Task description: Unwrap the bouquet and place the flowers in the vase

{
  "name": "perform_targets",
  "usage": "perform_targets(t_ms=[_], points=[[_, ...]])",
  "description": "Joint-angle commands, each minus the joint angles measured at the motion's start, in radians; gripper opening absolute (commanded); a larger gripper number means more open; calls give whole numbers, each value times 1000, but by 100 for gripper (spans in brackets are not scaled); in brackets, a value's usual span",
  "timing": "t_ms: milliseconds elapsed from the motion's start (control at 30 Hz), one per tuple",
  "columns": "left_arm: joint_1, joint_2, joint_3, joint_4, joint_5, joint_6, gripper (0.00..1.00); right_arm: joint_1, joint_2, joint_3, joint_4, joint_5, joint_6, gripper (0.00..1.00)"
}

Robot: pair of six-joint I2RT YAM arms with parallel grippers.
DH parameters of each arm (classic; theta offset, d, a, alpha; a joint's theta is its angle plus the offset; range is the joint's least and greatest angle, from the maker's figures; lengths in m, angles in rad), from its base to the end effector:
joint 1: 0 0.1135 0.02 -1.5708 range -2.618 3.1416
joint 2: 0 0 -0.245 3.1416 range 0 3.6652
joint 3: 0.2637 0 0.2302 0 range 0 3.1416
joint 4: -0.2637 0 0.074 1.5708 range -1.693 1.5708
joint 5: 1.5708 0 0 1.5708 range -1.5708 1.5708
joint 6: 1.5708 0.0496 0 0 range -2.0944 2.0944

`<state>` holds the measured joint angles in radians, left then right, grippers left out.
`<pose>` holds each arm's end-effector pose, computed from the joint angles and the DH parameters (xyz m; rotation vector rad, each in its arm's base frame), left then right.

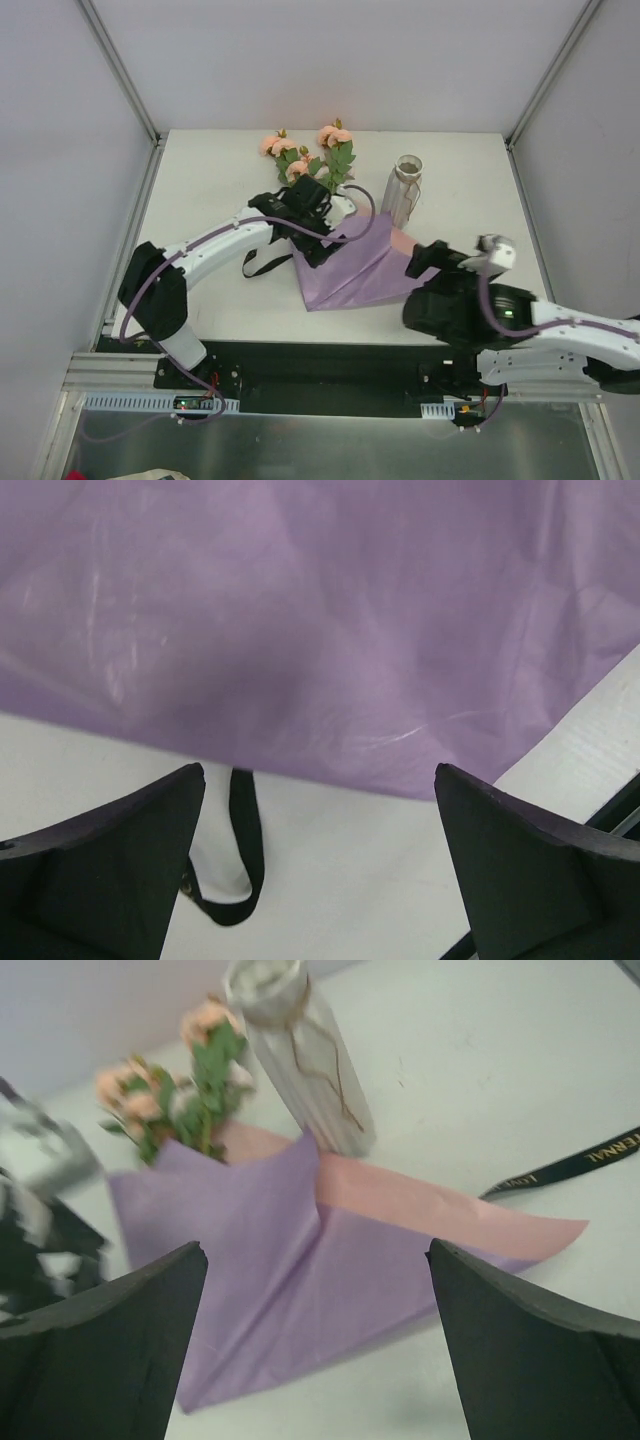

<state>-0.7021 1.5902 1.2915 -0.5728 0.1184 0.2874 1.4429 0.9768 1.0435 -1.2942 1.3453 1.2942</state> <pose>0.2513 -0.2203 0.2561 1.2154 2.1407 -0.3275 0.0644 0.1220 0.3111 0.1120 1.7794 0.0173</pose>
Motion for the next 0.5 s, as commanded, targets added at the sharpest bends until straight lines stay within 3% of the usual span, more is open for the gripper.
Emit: perform_targets(t_ms=[0,200,467], points=[[-141,105,124,62,-65,-24,99,-3,-200,122,-349,178,1,97],[-253,307,270,68,-135,-25,99,-6,-305,175,-346,227,-79,98],[-355,430,305,134,-308,-21,99,-7,-352,118,-347,198,-81,98]])
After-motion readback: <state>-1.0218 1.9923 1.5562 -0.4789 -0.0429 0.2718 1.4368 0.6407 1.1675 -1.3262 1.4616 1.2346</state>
